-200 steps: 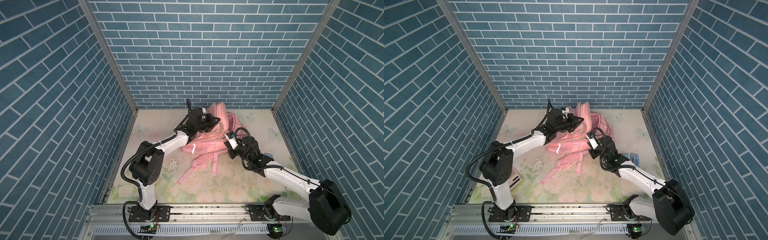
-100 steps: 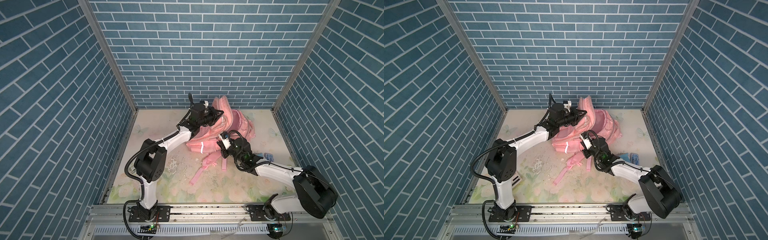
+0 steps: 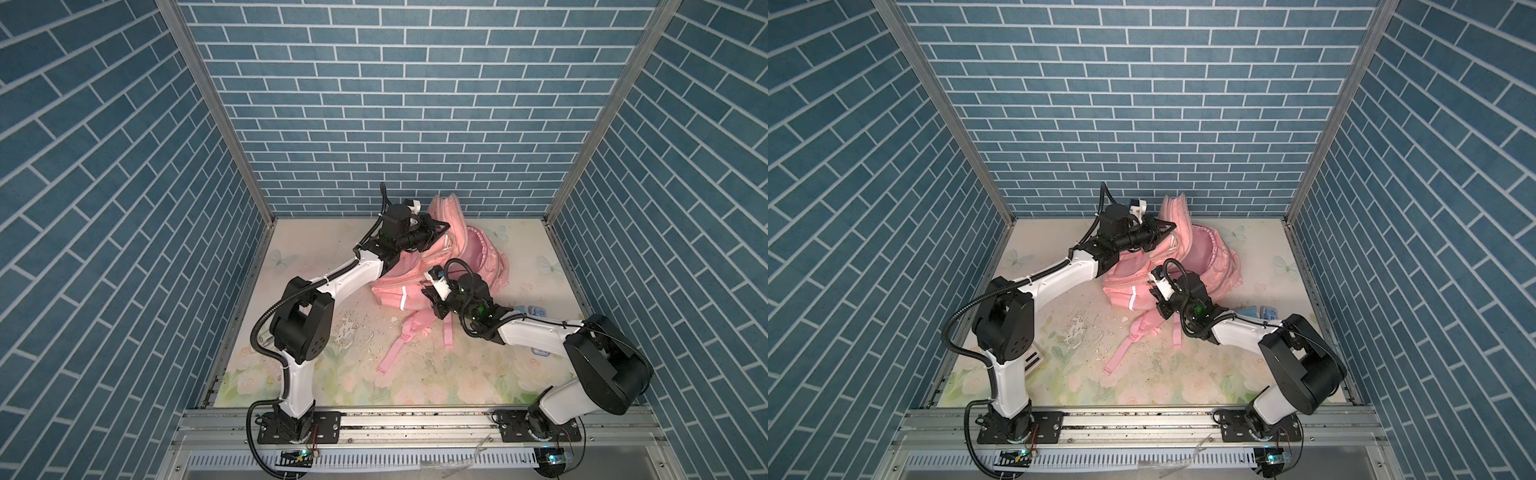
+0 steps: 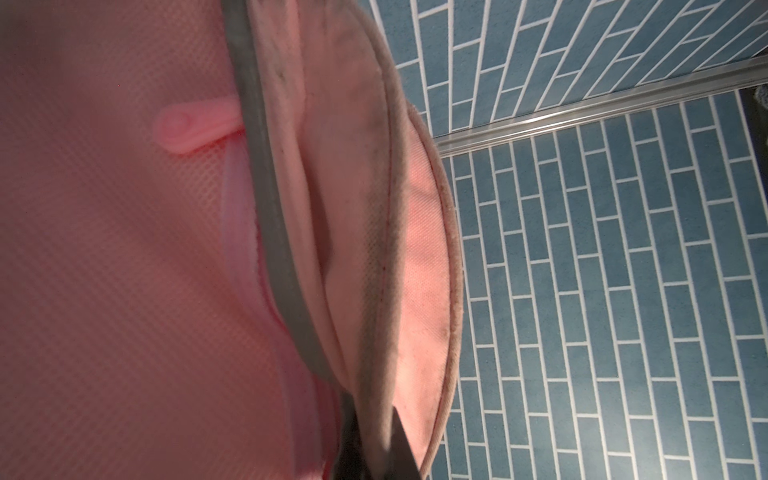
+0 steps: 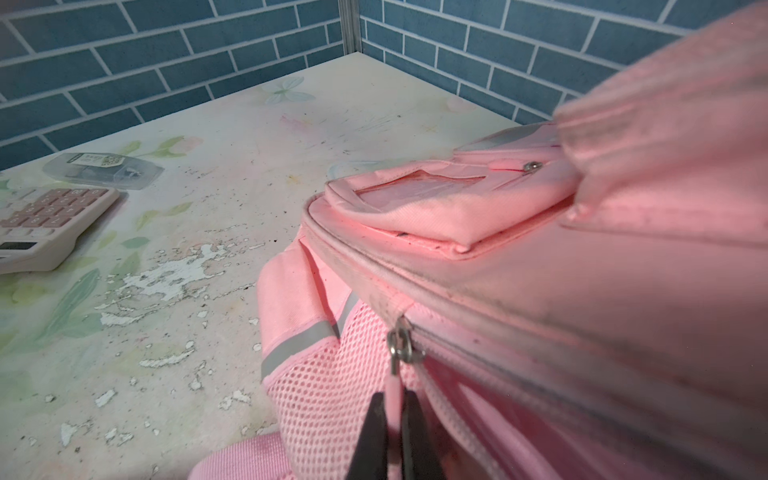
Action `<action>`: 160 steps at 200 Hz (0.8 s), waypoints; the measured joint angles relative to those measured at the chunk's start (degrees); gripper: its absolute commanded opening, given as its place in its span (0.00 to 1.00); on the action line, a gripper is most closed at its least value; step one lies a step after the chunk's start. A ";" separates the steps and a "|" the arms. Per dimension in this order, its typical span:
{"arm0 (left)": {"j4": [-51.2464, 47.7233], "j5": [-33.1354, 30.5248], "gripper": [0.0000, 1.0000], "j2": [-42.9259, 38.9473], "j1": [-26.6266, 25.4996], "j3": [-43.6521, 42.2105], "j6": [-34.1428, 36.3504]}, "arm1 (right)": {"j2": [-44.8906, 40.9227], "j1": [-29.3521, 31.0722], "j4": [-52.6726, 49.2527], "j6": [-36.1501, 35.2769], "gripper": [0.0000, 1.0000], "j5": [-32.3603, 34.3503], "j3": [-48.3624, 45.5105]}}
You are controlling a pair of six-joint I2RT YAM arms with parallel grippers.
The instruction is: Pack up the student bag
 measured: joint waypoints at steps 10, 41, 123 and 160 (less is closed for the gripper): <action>-0.57 0.59 0.00 0.00 0.22 0.00 0.83 | 0.55 0.00 -0.07 0.02 0.00 -0.63 0.20; -5.84 2.43 0.00 -0.94 1.14 0.02 6.58 | 0.33 0.13 -2.47 0.28 0.23 -1.42 0.42; -39.98 0.72 0.00 -8.59 10.58 4.22 39.63 | -20.24 -1.11 -20.65 3.37 0.53 1.88 0.96; -55.32 -1.88 0.00 -3.89 11.13 13.66 53.53 | -23.87 -10.23 -28.79 7.30 0.58 3.30 1.42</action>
